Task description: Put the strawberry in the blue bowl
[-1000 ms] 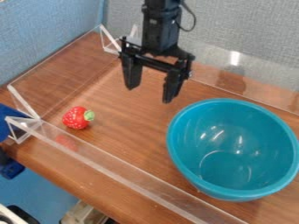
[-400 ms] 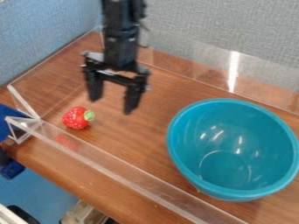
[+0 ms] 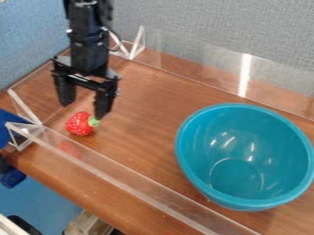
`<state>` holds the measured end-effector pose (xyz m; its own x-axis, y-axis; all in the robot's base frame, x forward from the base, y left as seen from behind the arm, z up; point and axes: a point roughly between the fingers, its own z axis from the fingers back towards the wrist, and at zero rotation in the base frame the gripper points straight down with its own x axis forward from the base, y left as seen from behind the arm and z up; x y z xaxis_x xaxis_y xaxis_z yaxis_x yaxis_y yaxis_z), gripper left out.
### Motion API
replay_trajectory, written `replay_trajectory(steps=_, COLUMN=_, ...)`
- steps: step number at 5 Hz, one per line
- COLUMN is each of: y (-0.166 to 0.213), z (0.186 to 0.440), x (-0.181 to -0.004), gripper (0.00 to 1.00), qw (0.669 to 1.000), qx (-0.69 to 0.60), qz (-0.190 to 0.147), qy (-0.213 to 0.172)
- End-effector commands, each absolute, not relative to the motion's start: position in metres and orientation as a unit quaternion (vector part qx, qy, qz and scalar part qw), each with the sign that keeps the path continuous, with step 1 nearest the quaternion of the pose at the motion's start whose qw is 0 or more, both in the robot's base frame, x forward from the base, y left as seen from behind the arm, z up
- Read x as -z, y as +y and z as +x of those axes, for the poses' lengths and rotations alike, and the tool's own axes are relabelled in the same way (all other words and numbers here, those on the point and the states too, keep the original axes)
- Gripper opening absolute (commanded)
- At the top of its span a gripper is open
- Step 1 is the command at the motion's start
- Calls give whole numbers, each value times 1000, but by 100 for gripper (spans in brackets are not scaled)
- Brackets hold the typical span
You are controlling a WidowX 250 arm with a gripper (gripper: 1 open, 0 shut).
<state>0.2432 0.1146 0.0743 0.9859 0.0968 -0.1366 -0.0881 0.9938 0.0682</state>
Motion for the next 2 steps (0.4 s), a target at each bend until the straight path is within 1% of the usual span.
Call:
replay_trajectory(steps=1, y=124, z=247, x=-75, gripper=100, qw=997, qx=-47, qz=39, qy=51)
replay_trajectory(steps=2, y=125, z=248, x=-66, gripper=100, qw=997, qx=-45, qz=35, qy=52)
